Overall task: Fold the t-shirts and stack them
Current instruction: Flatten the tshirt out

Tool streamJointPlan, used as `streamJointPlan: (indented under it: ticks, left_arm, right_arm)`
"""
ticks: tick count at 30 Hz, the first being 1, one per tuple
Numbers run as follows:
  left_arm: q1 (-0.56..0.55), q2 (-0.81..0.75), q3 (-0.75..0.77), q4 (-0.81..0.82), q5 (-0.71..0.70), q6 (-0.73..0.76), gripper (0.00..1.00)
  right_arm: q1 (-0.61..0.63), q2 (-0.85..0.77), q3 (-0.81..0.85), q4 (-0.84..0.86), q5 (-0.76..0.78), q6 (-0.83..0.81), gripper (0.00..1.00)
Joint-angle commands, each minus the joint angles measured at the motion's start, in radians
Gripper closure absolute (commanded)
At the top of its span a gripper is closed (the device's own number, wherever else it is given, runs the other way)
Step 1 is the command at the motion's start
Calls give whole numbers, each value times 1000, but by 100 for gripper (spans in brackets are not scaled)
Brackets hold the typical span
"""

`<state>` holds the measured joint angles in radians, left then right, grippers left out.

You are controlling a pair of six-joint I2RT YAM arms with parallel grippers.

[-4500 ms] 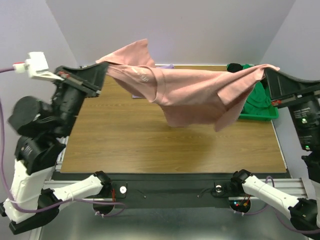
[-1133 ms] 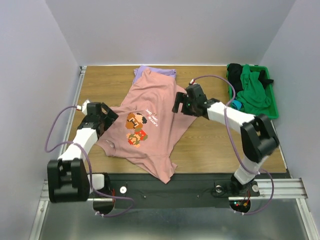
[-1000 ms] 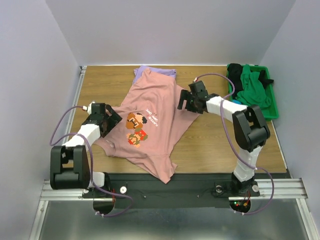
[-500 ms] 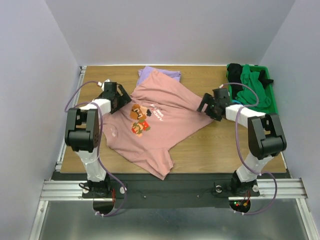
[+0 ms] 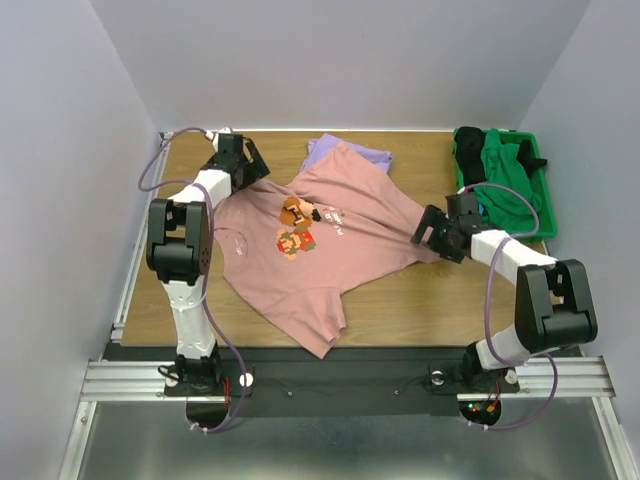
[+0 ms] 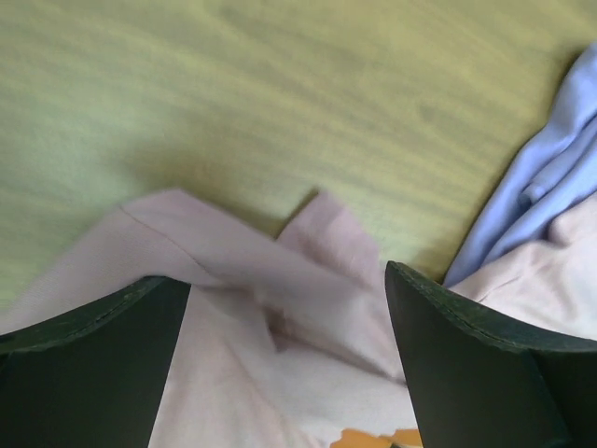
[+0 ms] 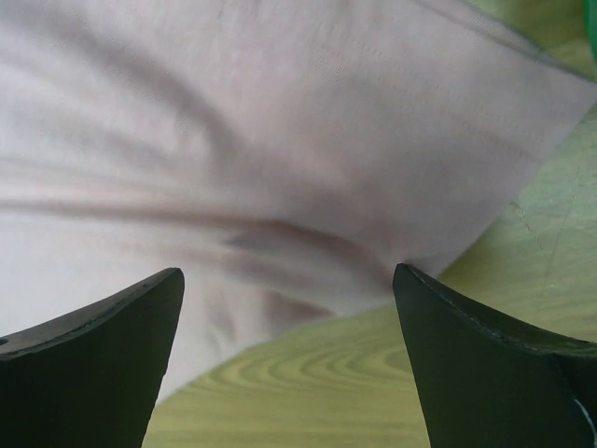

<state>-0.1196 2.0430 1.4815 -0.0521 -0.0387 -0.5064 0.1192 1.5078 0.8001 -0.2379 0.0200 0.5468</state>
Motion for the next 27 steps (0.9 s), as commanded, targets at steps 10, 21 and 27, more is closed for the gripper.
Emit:
streamJointPlan:
  ticks: [10, 21, 27]
  left_arm:
    - [-41, -411, -206, -78, -75, -44, 2]
    - [-616, -1078, -858, -244, -104, -378, 2]
    - [-964, -1172, -958, -383, -78, -634, 6]
  right_arm:
    - [3, -197, 56, -15, -140, -104, 0]
    - [2, -328, -52, -34, -45, 45, 0]
    - [0, -316, -53, -38, -63, 41, 0]
